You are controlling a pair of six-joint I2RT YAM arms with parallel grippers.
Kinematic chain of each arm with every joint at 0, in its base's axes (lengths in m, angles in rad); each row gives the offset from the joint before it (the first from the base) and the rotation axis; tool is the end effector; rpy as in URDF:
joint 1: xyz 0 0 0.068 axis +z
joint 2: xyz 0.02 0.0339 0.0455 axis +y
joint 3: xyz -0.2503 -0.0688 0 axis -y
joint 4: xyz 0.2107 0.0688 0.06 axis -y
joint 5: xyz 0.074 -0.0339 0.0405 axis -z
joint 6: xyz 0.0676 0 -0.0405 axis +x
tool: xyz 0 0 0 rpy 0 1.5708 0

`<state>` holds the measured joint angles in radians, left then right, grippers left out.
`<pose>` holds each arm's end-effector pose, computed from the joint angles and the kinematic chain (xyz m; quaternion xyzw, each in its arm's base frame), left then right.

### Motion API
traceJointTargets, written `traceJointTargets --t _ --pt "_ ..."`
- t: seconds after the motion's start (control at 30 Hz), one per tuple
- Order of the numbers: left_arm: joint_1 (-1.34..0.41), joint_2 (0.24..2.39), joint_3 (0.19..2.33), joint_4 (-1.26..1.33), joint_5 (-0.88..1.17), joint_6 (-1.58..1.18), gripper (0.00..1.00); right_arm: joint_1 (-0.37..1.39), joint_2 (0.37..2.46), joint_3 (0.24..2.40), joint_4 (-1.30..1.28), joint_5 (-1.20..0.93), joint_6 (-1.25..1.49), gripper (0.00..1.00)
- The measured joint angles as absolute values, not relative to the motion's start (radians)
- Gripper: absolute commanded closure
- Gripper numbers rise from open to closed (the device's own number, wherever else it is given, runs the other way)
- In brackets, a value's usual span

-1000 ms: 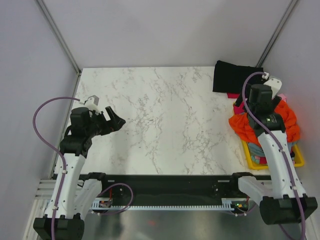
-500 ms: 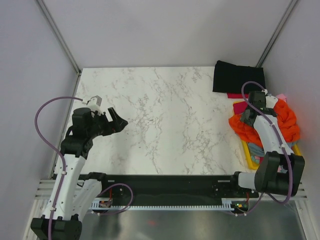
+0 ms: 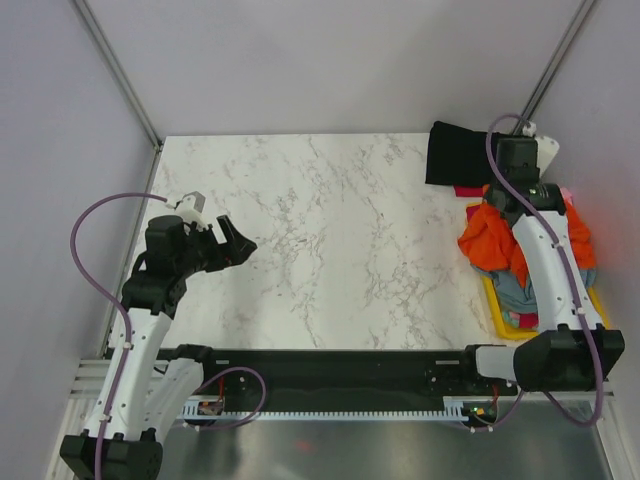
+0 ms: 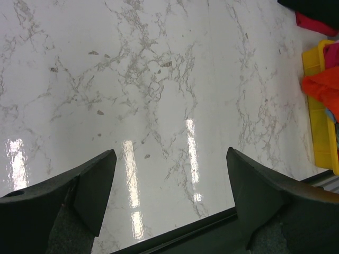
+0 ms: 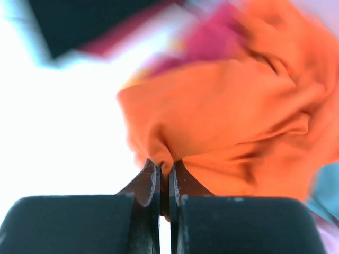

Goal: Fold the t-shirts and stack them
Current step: Grab the tshirt from the pile, then move the tshirt to the center of the board

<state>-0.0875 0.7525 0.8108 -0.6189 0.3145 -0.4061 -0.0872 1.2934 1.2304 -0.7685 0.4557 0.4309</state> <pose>0.1588 -0.0349 0.2832 -0.0623 0.8654 -0.2497 0.4300 0.2527 -0.0520 0.3013 0.3116 0.8571 -0.1473 0.3828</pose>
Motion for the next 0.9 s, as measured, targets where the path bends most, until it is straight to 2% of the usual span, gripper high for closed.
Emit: traceJointTargets --t 0.17,0.33,0.4,0.5,0.6,0.77,0.9 --pt "-0.088 0.751 0.811 -0.619 0.302 -0.406 0.08 0.19 1.38 1.676 -0.809 0.253 0.431 1.0" --pt "-0.088 0.743 0.811 -0.624 0.27 -0.406 0.08 0.444 1.702 2.333 -0.766 -0.052 0.411 1.0" --pt "-0.088 0.738 0.811 -0.627 0.262 -0.406 0.08 0.482 1.721 2.381 -0.7 -0.076 0.41 1.0" --pt "-0.088 0.727 0.811 -0.627 0.245 -0.406 0.08 0.461 1.657 2.296 -0.622 -0.015 0.4 1.0" --pt "-0.088 0.719 0.811 -0.631 0.232 -0.406 0.08 0.414 1.559 2.092 -0.543 0.062 0.391 0.02" --pt "-0.088 0.7 0.811 -0.636 0.214 -0.406 0.08 0.389 1.473 1.689 -0.479 0.155 0.388 0.02" --pt "-0.088 0.666 0.811 -0.648 0.2 -0.406 0.08 0.388 1.472 1.283 -0.484 0.22 0.428 0.02"
